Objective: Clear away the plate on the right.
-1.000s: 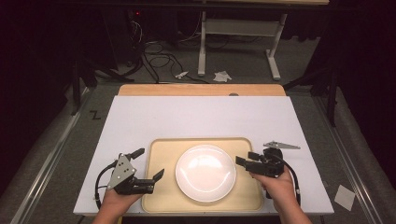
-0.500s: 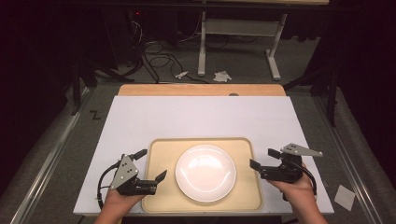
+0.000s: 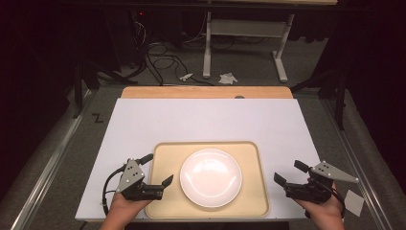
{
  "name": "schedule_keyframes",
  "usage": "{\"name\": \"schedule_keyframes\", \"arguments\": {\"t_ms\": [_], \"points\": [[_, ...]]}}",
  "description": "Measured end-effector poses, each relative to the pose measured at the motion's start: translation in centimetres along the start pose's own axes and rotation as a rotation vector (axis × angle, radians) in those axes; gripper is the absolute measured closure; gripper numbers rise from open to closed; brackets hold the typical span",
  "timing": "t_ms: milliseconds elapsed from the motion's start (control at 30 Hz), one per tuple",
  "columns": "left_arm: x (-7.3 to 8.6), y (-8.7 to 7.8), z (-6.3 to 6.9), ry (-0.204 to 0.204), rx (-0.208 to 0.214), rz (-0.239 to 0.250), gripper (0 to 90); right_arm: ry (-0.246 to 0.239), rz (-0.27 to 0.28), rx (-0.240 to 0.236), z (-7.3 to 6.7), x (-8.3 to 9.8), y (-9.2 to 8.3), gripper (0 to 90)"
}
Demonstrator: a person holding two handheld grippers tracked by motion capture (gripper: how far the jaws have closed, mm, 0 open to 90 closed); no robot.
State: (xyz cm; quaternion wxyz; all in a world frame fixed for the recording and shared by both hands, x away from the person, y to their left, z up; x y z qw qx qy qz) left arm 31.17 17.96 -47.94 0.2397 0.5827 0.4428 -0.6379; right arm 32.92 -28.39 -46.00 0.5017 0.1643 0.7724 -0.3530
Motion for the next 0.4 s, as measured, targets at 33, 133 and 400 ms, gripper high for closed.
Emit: {"name": "schedule_keyframes", "arguments": {"t_ms": [33,133,400], "points": [[0.10,0.19,0.11,0.000,0.004,-0.010,5.4,0.004,0.011,-0.007,0.10,-0.04,0.06,1.7],[0.15,0.26,0.16,0.005,0.005,-0.016,4.7,-0.008,-0.004,-0.010,0.08,0.17,0.49,1.7],[0.22,0.14,-0.18,-0.007,-0.002,-0.013,4.7,-0.005,-0.016,-0.013,0.13,0.37,0.73,1.8]]}}
Point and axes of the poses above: each handheld gripper's, and its own axes: y roughly forward along the jaws, x roughly out of its underside, z roughly to its right, the point moved 3 cm from there along y, roughly forward along the jaws, and after that the axes turned 10 degrees about -x, right-handed, at the moved point
